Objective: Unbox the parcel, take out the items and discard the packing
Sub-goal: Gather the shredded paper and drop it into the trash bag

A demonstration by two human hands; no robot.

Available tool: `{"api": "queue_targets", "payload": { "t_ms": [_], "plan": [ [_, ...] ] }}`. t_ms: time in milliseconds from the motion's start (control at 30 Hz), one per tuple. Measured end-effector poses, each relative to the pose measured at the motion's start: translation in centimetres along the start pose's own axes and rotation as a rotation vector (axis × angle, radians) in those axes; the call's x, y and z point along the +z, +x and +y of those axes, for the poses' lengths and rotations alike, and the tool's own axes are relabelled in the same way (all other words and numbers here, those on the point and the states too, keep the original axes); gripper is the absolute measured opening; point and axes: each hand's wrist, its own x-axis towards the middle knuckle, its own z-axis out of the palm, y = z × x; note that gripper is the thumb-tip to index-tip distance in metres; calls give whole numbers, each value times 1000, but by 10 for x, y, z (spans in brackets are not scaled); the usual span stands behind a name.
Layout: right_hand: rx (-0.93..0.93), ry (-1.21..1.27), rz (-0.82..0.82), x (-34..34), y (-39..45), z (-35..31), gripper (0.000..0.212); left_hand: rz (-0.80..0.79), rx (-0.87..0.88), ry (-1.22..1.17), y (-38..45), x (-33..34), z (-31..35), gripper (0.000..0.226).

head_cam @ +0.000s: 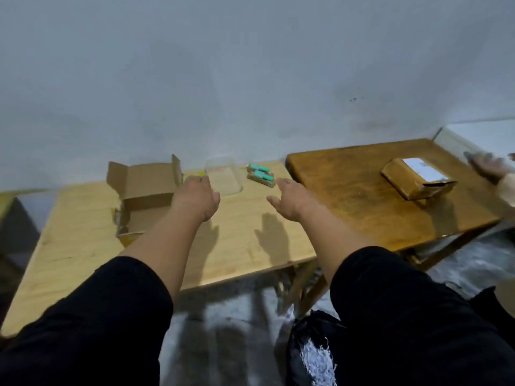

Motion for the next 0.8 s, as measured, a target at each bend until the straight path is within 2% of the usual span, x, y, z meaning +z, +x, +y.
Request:
{"api": "queue_targets", "payload": {
  "t_ms": [233,400,533,667,800],
  "plan": [
    [-115,35,-19,12,39,-108,59,14,-218,-29,-10,-25,-124,55],
    [-155,144,-58,49,59,-160,71,10,-259,-128,-7,-17,-192,69],
    [-139,260,-135,88,67,-176,92,-35,-214,-335,-8,14,-210,90],
    [-83,372,-184,127,81,-176,111,-106,-282,-548,-2,63,-226,118],
    [-45,474,-242,161,101,-169,123,-102,-365,-680,6,96,-231,131]
  ]
}}
